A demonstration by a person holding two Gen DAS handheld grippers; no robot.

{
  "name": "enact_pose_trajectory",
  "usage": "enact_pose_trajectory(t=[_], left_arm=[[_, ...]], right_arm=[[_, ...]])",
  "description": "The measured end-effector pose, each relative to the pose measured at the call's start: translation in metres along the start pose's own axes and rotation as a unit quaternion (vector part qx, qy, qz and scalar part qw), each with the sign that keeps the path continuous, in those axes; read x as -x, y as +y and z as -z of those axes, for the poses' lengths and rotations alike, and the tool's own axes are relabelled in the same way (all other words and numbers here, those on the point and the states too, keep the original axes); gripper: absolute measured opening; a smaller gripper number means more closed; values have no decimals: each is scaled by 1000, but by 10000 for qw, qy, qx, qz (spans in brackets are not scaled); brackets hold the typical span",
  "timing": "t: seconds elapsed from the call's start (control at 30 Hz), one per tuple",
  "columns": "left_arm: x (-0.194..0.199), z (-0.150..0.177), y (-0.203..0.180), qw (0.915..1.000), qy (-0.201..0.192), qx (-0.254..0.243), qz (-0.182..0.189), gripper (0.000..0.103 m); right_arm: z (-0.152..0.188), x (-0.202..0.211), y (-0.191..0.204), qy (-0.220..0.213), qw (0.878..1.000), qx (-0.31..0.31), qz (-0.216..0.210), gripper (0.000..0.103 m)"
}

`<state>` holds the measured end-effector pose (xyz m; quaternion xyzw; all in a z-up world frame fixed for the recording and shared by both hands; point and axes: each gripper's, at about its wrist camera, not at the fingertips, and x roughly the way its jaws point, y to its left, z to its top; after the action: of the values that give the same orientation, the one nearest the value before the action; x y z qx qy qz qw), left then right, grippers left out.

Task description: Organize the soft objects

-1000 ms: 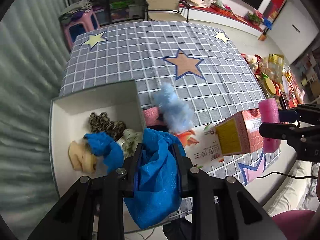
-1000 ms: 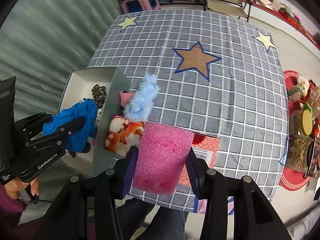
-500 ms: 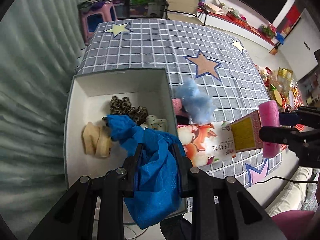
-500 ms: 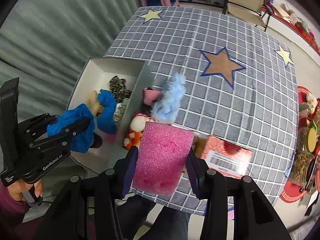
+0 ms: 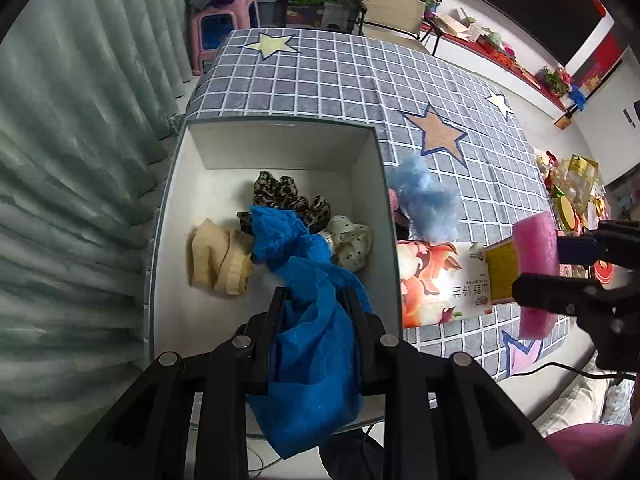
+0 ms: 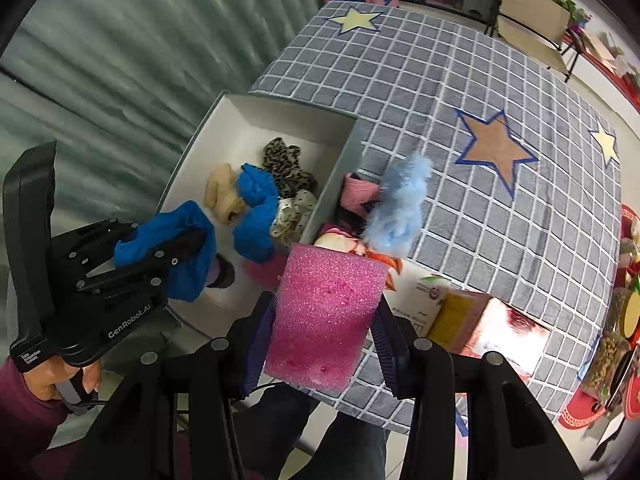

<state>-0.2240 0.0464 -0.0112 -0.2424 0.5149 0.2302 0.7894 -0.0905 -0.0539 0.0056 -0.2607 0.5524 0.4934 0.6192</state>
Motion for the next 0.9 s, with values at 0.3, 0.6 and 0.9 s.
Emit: enact_pose_trajectory(t=[0.3,0.6,0.9], left_arm=[[-3,10,22,9994,47,319,-91,29],[-6,26,40,9979,156,597,-184,29],[-13,38,49,9965,292,747,-241,29]], right_arm=[[-6,-13,24,159,9993,330,-65,48],[-12,-30,54,364,9967,695,-184,48],[-14,-50,77,564,9934,943,-319,48]])
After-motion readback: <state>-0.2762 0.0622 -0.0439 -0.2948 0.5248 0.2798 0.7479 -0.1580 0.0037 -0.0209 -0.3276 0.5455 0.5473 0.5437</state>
